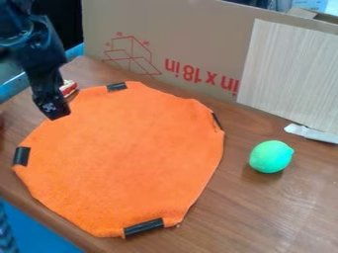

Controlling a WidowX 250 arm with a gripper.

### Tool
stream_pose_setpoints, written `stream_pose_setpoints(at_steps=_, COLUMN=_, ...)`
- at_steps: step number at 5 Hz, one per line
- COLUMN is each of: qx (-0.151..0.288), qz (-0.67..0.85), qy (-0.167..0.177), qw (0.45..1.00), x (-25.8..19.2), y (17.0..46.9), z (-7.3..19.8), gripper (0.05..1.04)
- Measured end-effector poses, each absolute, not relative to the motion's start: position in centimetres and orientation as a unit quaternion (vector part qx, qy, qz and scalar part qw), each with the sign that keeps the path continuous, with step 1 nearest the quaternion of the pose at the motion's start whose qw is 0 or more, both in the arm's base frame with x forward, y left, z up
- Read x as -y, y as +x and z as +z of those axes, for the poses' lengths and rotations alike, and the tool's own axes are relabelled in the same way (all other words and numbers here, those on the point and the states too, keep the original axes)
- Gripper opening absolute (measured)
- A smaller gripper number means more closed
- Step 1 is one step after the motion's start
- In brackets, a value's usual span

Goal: Fold the cloth from top left to bottom right

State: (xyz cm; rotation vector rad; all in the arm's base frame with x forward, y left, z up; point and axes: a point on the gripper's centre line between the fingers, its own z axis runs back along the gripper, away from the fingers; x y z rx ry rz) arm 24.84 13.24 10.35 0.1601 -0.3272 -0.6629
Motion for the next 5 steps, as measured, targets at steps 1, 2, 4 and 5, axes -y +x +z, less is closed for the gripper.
stream_pose_setpoints(at_steps=1, qx=0.162, qz=-0.312, qy=0.084, qw=0.932, x=-15.4, y=26.6, z=9.7, gripper=1.000)
stream_pose_setpoints(at_steps=2, qx=0.171, qz=-0.304, qy=0.089, qw=0.933, x=-17.1, y=29.0, z=9.4, gripper=1.000)
stream_pose_setpoints(at_steps=4, qx=0.165, qz=-0.274, qy=0.110, qw=0.941, x=-20.2, y=32.4, z=8.0, gripper=1.000)
stream_pose_setpoints(at_steps=5, qx=0.165, qz=-0.267, qy=0.113, qw=0.943, x=-21.2, y=33.8, z=7.2, gripper=1.000)
